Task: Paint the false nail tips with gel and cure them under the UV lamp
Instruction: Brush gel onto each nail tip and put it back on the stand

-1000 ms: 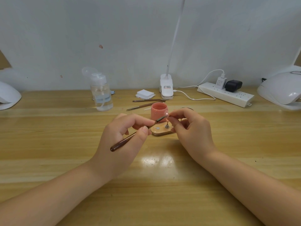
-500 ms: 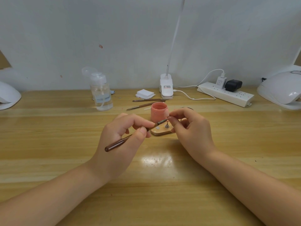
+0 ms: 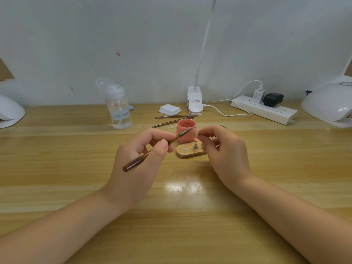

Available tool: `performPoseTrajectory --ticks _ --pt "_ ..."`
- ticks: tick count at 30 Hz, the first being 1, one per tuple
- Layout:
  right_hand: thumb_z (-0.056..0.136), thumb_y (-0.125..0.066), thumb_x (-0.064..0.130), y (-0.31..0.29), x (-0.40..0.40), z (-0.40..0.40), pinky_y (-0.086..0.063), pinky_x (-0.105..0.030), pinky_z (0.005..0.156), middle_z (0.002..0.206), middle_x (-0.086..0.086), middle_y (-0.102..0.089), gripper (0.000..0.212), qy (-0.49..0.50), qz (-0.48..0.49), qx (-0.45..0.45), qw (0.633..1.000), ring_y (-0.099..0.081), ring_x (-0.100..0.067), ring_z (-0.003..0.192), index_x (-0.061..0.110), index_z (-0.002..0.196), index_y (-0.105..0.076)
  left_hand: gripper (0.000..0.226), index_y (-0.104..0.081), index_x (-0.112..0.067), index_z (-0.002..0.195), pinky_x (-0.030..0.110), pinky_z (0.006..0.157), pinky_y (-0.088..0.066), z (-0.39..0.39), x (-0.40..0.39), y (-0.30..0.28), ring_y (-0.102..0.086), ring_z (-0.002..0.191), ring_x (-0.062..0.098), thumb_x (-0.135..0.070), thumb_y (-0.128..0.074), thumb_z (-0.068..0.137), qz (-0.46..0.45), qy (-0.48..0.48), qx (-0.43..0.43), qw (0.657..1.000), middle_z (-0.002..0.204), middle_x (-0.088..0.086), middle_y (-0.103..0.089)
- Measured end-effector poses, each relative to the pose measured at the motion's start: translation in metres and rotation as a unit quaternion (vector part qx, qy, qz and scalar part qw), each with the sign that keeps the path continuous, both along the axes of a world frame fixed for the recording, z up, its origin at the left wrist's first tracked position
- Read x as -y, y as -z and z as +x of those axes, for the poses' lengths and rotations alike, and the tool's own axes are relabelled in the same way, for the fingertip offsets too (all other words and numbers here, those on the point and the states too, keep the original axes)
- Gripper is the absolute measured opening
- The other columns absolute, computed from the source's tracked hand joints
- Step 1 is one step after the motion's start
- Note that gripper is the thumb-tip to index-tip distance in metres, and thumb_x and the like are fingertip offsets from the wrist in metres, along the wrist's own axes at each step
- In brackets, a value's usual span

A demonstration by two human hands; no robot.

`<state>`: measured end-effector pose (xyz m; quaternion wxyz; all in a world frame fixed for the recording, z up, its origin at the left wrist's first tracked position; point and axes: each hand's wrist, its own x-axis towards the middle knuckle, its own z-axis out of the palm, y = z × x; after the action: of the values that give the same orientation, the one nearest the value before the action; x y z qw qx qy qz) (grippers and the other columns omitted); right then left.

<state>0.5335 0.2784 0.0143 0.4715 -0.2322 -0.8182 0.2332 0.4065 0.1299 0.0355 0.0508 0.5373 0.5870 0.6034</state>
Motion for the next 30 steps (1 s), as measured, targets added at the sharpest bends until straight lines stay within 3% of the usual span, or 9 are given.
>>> performPoseTrajectory --ticks 2,5,7,13,18,24,27,30 --pt "0.09 -0.065 0.009 -0.0005 0.0002 0.0 -0.04 -0.009 0.064 0.082 0.018 -0.062 0.012 0.002 0.004 0.004 1.0 -0.062 -0.009 0.07 0.018 0.096 -0.071 0.024 -0.07 -0.031 0.097 0.024 0.074 -0.05 0.0007 -0.0006 -0.0003 -0.066 0.087 0.014 -0.038 -0.05 0.085 -0.007 0.002 -0.004 1.0 0.084 -0.007 -0.072" --pt "0.09 -0.065 0.009 -0.0009 0.0011 0.0 -0.039 -0.008 0.064 0.081 0.02 -0.062 0.012 0.001 0.008 0.007 1.0 -0.061 -0.008 0.07 0.018 0.096 -0.071 0.023 -0.072 -0.034 0.092 0.042 0.079 -0.049 0.001 -0.0007 0.0012 -0.065 0.088 0.019 -0.038 -0.05 0.083 -0.023 0.002 -0.019 1.0 0.08 -0.009 -0.073" --pt "0.09 -0.066 0.01 -0.0006 0.0009 0.0002 -0.039 -0.009 0.063 0.081 0.017 -0.064 0.012 0.001 0.002 0.005 1.0 -0.06 -0.007 0.068 0.019 0.095 -0.071 0.023 -0.072 -0.035 0.089 0.045 0.078 -0.048 0.0009 0.0004 0.0019 -0.065 0.086 0.02 -0.036 -0.05 0.083 -0.015 0.006 -0.027 1.0 0.076 -0.009 -0.072" --pt "0.089 -0.067 0.016 0.0002 0.0001 -0.0001 -0.038 -0.009 0.061 0.076 0.023 -0.062 0.012 -0.004 -0.03 0.005 1.0 -0.06 0.0 0.069 0.028 0.091 -0.068 0.019 -0.07 -0.031 0.101 0.018 0.076 -0.049 0.0018 -0.0022 0.0004 -0.067 0.091 0.013 -0.029 -0.054 0.091 -0.006 -0.001 -0.002 1.0 0.088 -0.01 -0.073" --pt "0.089 -0.067 0.019 -0.0007 0.0001 0.0005 -0.039 -0.01 0.059 0.071 0.021 -0.063 0.018 0.005 -0.026 0.007 1.0 -0.059 -0.002 0.07 0.037 0.088 -0.062 0.023 -0.071 -0.031 0.093 0.043 0.076 -0.048 0.0014 0.0012 0.0013 -0.065 0.085 0.018 -0.035 -0.05 0.084 -0.011 0.007 -0.037 0.999 0.079 -0.009 -0.072" --pt "0.089 -0.068 0.021 -0.0007 -0.0004 -0.0009 -0.039 -0.011 0.059 0.071 0.02 -0.064 0.018 0.005 -0.039 0.009 0.999 -0.058 -0.002 0.07 0.037 0.087 -0.062 0.02 -0.069 -0.03 0.1 0.026 0.073 -0.051 0.003 -0.0007 0.0004 -0.066 0.087 0.016 -0.033 -0.052 0.088 -0.004 0.005 -0.007 1.0 0.087 -0.008 -0.073" --pt "0.089 -0.068 0.022 -0.0004 -0.001 -0.001 -0.049 -0.024 0.064 0.071 0.016 -0.066 0.015 -0.002 -0.073 -0.003 0.997 -0.061 -0.007 0.062 0.035 0.086 -0.063 0.022 -0.071 -0.029 0.092 0.034 0.075 -0.05 0.0014 0.0006 0.0026 -0.066 0.085 0.016 -0.034 -0.051 0.084 -0.012 0.01 -0.015 1.0 0.079 -0.007 -0.072" --pt "0.089 -0.067 0.024 -0.0003 -0.0022 -0.0005 -0.053 -0.043 0.068 0.073 0.011 -0.069 0.006 -0.01 -0.103 -0.013 0.995 -0.064 -0.016 0.063 0.031 0.088 -0.066 0.024 -0.07 -0.027 0.093 0.025 0.073 -0.05 0.0015 0.0008 0.0027 -0.066 0.083 0.012 -0.033 -0.049 0.085 0.012 0.014 -0.008 1.0 0.079 -0.005 -0.071"
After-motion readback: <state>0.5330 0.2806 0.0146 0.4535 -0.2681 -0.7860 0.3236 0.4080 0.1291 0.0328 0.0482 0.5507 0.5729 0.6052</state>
